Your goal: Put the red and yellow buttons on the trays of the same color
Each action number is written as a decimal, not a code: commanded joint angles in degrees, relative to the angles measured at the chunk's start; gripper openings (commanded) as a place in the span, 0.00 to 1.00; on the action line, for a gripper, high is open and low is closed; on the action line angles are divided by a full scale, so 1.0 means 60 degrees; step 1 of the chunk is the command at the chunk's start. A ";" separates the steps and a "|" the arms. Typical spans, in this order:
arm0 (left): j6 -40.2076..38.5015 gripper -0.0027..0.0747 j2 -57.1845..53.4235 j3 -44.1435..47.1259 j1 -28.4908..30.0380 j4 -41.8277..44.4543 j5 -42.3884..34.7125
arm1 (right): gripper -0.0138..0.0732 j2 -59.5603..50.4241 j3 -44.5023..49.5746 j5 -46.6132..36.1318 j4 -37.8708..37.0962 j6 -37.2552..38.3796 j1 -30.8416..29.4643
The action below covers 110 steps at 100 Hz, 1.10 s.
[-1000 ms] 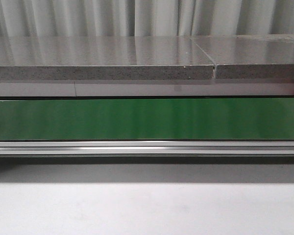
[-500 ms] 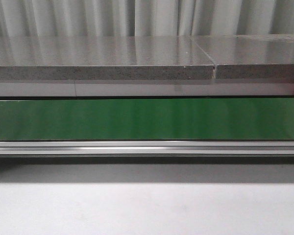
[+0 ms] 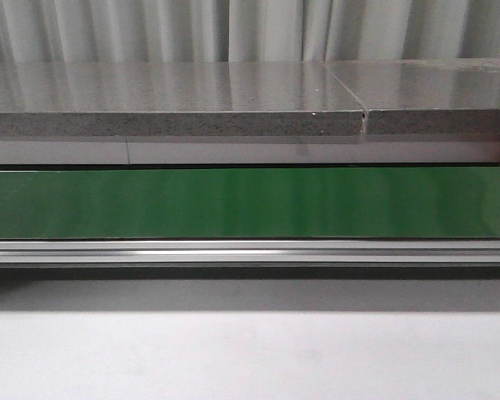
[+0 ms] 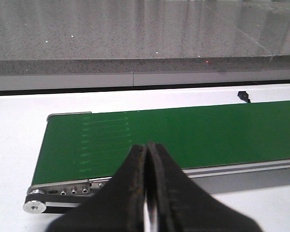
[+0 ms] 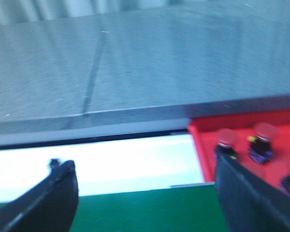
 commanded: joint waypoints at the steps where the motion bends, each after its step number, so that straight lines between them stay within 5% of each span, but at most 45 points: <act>1: -0.0045 0.01 0.0123 -0.0228 -0.0054 -0.0159 -0.0697 | 0.76 -0.0766 -0.0028 -0.0088 0.0112 -0.0599 0.0518; 26: -0.0045 0.01 0.0123 -0.0228 -0.0054 -0.0159 -0.0697 | 0.54 -0.2839 0.1015 0.1300 0.0112 -0.1029 0.0971; 48: -0.0045 0.01 0.0123 -0.0228 -0.0054 -0.0159 -0.0697 | 0.08 -0.4104 0.1707 0.1633 0.0112 -0.1029 0.0971; 110: -0.0045 0.01 0.0123 -0.0228 -0.0054 -0.0159 -0.0697 | 0.08 -0.4214 0.1814 0.2081 0.0119 -0.1029 0.0971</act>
